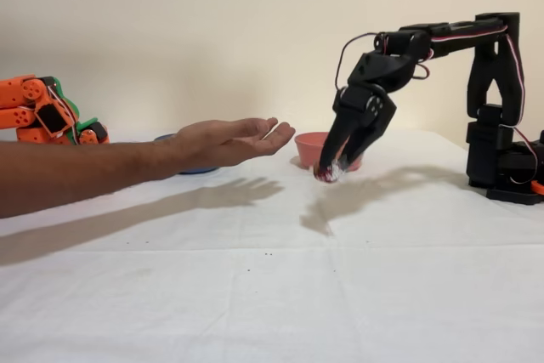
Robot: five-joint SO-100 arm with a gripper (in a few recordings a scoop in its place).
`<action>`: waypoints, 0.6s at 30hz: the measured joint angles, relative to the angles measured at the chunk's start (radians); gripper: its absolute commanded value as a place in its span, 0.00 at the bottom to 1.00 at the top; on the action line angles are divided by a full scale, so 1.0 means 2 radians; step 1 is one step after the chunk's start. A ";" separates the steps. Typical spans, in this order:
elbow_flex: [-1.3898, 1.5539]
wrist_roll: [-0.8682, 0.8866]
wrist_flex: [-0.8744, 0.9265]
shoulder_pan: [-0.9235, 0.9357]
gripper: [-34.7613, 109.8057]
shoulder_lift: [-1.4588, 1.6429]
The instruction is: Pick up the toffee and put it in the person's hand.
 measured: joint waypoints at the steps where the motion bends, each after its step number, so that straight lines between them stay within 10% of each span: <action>1: 0.003 0.000 0.000 0.005 0.31 0.010; 18: -0.059 -0.008 0.015 0.091 0.31 0.062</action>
